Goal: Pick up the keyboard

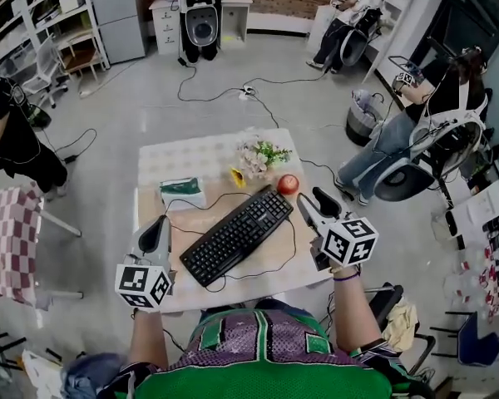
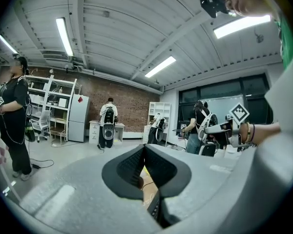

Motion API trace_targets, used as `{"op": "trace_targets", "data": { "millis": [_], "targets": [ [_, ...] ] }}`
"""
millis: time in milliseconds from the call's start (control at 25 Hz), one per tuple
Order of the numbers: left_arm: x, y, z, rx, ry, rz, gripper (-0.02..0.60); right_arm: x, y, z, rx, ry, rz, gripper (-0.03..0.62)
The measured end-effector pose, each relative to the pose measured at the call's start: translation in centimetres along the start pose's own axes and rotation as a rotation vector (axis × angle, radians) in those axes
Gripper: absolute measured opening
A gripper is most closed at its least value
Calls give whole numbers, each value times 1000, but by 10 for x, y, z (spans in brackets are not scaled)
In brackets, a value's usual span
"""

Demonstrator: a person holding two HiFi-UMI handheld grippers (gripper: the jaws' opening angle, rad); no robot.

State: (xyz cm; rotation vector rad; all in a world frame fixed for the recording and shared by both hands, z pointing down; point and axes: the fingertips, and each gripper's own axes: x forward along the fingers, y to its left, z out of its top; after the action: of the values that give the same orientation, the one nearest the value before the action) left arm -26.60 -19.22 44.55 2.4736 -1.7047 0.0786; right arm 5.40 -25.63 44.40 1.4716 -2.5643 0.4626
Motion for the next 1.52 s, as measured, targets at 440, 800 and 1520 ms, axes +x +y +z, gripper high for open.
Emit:
{"op": "trace_targets", "data": {
  "millis": [440, 800, 1520],
  "targets": [
    [24, -31, -9, 32, 60, 1, 18, 42, -49, -60, 83, 168, 77, 178],
    [36, -63, -10, 53, 95, 27, 18, 68, -94, -129, 160, 343, 142, 178],
    [51, -76, -20, 14, 169, 119, 18, 116, -151, -259, 536, 560, 145, 178]
  ]
}}
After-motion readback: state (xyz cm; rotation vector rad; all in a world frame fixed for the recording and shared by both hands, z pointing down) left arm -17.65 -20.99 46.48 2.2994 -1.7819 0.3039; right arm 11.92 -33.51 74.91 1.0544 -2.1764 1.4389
